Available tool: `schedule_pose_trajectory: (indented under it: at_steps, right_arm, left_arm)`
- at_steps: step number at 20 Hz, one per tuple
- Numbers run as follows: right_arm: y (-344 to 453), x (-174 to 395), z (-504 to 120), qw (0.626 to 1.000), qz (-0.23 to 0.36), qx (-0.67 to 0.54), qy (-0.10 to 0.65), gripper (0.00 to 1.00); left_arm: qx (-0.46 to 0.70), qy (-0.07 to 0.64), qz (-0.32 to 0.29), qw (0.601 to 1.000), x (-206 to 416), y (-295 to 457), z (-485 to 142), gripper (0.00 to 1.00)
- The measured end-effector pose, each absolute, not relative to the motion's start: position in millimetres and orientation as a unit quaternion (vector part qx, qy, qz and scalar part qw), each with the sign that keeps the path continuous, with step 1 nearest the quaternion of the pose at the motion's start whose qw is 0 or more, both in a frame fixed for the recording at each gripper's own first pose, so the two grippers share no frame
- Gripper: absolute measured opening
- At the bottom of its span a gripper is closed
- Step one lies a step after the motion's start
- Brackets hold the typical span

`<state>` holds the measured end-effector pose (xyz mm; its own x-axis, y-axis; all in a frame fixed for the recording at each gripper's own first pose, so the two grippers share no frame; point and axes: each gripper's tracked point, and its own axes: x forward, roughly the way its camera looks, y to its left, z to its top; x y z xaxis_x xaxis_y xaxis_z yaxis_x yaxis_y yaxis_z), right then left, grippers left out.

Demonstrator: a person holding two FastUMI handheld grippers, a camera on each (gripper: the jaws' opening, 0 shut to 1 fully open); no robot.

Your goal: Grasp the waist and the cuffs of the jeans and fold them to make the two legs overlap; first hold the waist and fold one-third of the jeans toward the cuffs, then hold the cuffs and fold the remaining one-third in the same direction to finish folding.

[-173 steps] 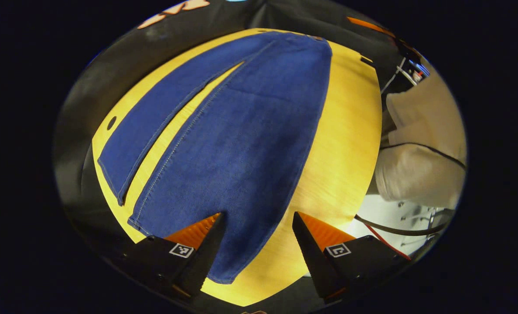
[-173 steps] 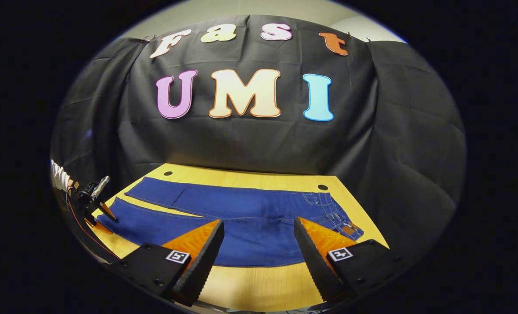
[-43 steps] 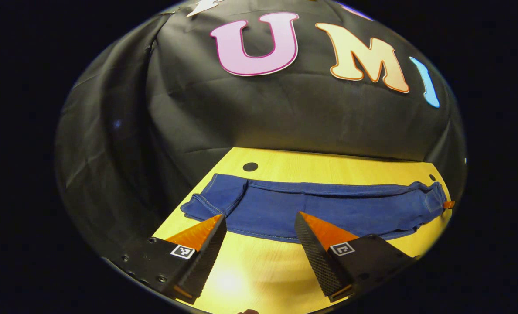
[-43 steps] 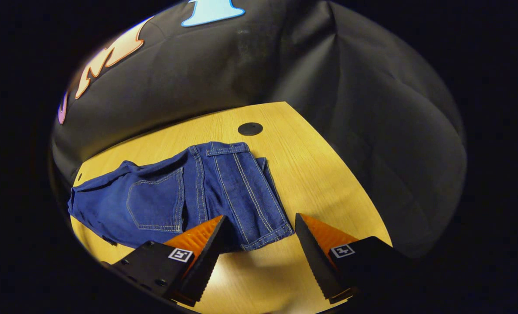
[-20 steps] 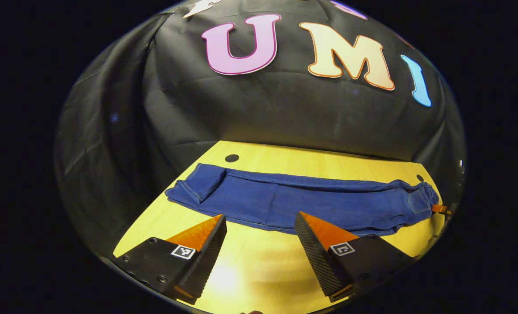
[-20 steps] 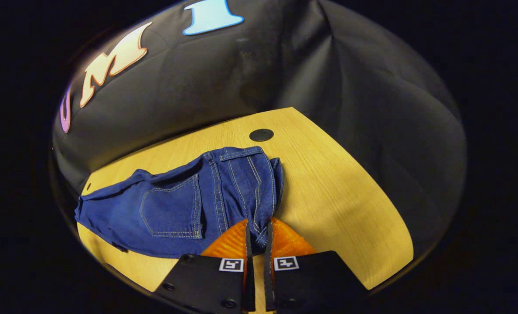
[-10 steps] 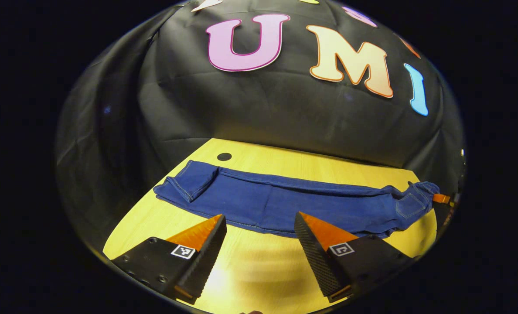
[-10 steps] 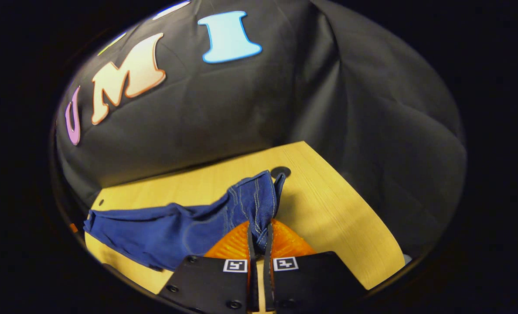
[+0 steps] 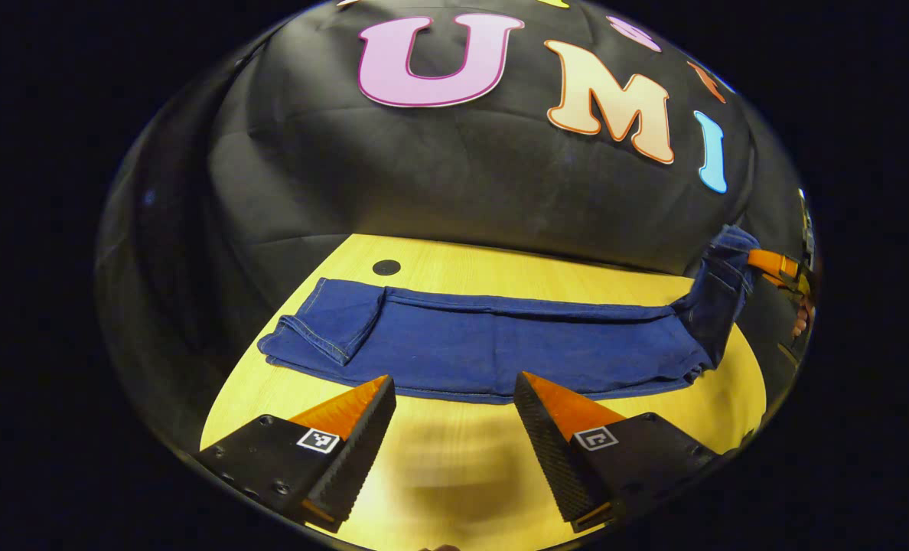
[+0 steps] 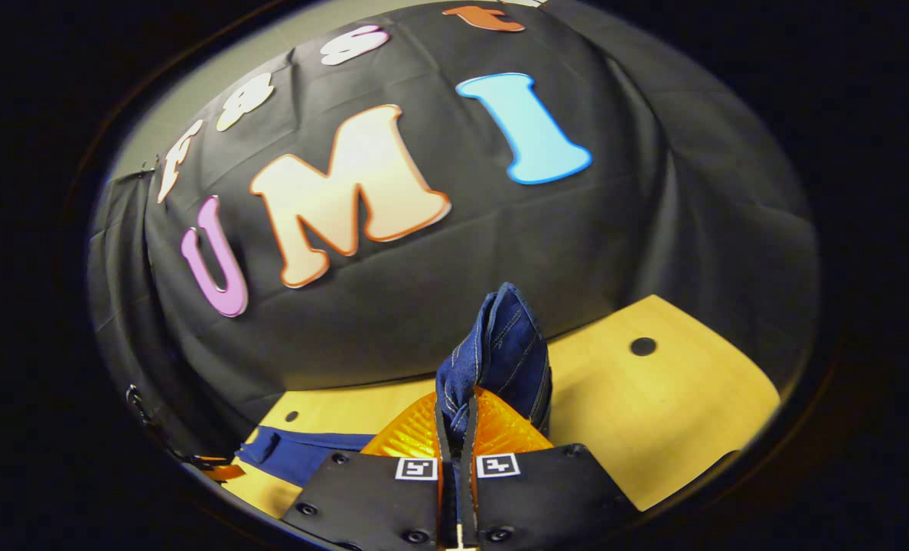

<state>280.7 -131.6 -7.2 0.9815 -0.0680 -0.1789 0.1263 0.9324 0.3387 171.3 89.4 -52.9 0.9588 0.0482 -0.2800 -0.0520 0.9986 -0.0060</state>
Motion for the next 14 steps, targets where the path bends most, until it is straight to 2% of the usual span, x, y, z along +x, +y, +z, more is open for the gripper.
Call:
schedule_pose_trajectory:
  at_steps: [2, 7, 10, 14]
  right_arm:
    - [-80, 293, 1, 0.982, -0.013, 0.173, 0.078, 0.07]
    - [47, 324, -17, 0.973, 0.091, 0.189, 0.099, 0.04]
    - [108, 342, -91, 0.964, 0.108, 0.172, 0.168, 0.04]
    - [146, 343, -190, 0.952, 0.114, 0.118, 0.259, 0.04]
  left_arm:
    - [-0.012, 0.138, 0.023, 0.990, 171, 108, -51, 0.94]
    - [-0.026, 0.116, 0.029, 0.992, 176, 146, -43, 0.94]
    - [-0.039, 0.108, 0.040, 0.993, 177, 169, -44, 0.94]
    - [-0.060, 0.108, 0.062, 0.990, 177, 199, -53, 0.94]
